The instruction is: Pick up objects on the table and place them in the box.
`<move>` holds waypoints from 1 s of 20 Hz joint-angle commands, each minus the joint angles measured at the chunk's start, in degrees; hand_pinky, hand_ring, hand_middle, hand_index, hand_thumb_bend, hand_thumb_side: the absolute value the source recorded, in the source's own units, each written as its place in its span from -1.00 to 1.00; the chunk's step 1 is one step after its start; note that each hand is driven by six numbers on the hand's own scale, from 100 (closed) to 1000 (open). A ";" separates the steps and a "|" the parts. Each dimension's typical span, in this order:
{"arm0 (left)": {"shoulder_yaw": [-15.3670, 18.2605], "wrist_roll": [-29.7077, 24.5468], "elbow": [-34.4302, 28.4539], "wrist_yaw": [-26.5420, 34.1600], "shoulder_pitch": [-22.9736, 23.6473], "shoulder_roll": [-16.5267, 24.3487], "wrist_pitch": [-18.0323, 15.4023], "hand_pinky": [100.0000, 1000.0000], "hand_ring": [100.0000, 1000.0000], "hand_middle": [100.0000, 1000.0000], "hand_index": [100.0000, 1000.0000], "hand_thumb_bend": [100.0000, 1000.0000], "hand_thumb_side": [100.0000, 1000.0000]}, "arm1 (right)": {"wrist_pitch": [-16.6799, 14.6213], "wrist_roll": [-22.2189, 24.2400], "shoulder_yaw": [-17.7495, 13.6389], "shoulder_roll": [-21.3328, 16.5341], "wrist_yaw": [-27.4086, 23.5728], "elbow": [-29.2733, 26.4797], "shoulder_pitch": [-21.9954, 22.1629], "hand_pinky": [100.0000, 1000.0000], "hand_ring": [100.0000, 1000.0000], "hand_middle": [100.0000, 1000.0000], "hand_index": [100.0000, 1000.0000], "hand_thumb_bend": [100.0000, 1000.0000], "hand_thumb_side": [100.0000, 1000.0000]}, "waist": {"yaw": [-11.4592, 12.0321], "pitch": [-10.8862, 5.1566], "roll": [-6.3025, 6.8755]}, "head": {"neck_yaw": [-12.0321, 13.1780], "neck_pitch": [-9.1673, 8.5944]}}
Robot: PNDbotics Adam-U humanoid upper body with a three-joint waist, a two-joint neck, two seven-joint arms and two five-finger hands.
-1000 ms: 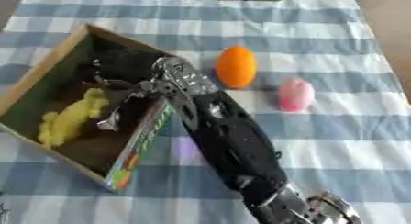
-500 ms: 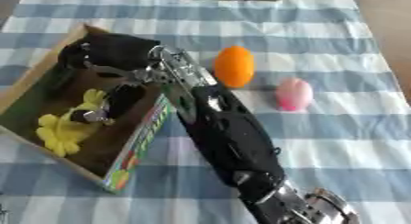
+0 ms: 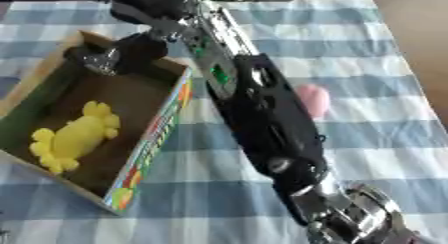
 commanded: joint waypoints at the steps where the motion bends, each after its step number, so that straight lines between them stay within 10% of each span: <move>1: -0.11 -0.03 -0.97 0.13 -0.07 0.63 0.03 -0.11 0.23 0.13 0.45 -1.00 0.41 | 1.42 0.55 -0.85 -3.58 -3.11 -0.02 -2.07 0.68 0.82 0.64 0.78 -0.56 0.53 | -0.21 -1.71 0.32 | 0.36 0.29; 20: 0.37 0.67 -0.97 -0.38 0.05 1.36 -0.11 -0.10 0.23 0.13 0.45 -1.00 0.40 | 0.16 11.76 -2.45 -18.98 -12.06 6.08 0.38 0.73 0.87 0.70 0.83 -0.32 0.47 | -2.06 -2.66 0.37 | 2.05 0.55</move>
